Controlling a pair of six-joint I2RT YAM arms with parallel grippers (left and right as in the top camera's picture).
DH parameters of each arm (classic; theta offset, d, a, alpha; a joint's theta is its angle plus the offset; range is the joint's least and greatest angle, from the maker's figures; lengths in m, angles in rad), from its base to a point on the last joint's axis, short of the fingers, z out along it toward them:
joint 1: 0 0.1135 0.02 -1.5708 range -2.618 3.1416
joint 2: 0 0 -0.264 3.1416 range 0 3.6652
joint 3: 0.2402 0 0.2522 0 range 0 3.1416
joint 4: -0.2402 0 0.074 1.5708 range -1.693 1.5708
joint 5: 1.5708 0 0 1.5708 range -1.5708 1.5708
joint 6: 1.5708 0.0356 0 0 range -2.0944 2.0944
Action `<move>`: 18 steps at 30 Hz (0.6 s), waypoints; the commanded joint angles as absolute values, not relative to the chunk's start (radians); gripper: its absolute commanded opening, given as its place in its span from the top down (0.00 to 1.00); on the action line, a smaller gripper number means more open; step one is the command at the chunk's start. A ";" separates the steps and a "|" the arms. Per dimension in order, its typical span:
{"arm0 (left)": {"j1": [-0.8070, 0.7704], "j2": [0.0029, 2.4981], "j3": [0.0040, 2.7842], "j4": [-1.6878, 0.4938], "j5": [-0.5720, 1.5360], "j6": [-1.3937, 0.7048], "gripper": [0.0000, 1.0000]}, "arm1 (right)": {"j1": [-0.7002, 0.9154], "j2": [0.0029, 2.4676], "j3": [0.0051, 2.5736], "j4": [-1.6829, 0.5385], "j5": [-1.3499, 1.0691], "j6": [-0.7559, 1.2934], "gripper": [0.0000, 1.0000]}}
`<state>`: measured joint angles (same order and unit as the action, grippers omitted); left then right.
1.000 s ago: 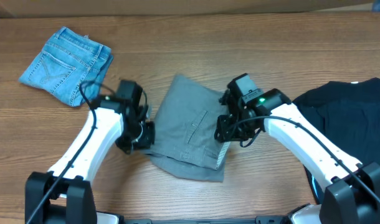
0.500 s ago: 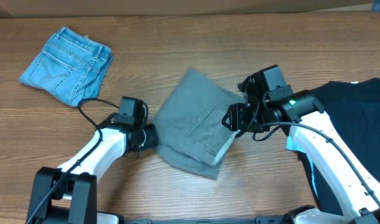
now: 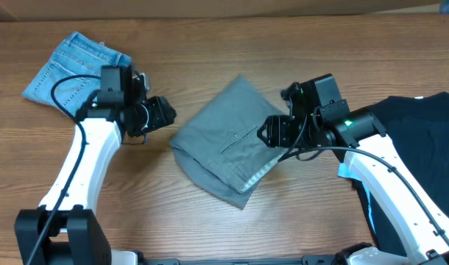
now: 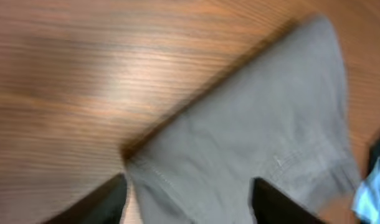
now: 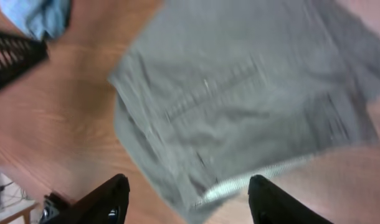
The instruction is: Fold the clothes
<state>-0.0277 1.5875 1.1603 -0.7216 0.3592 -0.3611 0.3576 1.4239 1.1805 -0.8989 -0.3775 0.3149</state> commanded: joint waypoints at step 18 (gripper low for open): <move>-0.207 1.589 0.913 -0.786 0.469 -0.607 0.00 | 0.350 1.784 1.198 -0.781 -0.339 0.429 0.37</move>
